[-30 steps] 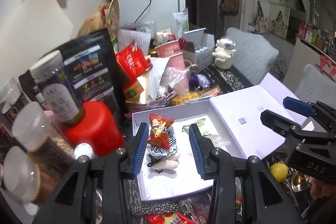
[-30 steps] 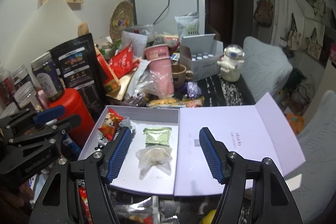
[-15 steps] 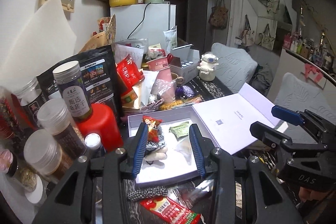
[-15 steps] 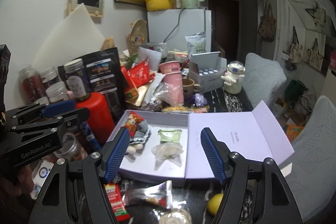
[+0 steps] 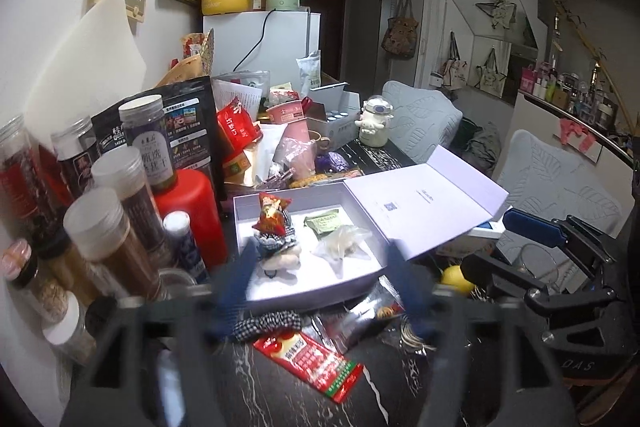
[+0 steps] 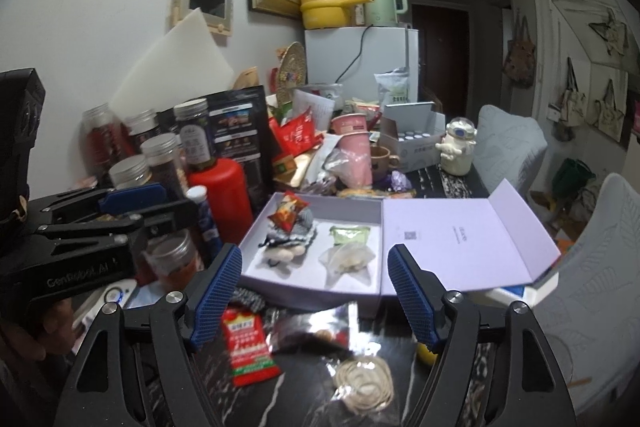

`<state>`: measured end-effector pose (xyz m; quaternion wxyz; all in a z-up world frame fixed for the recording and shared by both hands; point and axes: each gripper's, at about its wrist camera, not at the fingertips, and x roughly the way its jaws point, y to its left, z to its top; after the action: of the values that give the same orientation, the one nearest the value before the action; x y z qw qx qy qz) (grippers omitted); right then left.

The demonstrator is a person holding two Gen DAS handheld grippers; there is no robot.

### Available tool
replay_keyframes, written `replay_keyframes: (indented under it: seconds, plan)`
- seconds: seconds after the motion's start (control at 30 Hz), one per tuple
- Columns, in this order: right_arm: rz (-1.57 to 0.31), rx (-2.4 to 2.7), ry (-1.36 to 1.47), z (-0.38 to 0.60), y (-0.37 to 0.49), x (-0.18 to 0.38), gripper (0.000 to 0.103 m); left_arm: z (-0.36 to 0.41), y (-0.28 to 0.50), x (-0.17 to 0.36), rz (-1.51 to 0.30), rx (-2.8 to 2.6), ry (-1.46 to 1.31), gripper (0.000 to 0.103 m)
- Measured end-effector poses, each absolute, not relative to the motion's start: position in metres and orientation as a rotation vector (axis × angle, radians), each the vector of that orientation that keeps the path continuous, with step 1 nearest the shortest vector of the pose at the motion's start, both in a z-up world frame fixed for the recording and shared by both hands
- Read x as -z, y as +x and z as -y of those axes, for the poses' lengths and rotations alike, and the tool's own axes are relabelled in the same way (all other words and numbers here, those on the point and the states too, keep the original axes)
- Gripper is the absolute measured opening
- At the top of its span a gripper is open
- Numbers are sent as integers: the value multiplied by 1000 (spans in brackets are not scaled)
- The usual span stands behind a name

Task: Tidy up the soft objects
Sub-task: 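Withdraw both grippers from the box back over the table, then grasp the long red chili snack packet with the right gripper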

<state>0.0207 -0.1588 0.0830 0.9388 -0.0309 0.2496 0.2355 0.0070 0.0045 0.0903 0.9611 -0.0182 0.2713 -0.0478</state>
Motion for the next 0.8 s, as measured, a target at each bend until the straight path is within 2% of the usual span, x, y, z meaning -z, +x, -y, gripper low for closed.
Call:
replay_keyframes:
  seconds: [0.07, 0.37, 0.8]
  plan:
    - [-512, -477, -66, 159, 14, -79, 77, -2, -4, -88, -520, 84, -24, 89]
    - [-555, -469, -40, 171, -14, -52, 79, -5, -21, -63, -574, 107, -59, 90]
    - [-644, -434, -50, 174, -24, 2, 80, -8, -23, 0, -697, 88, -106, 90]
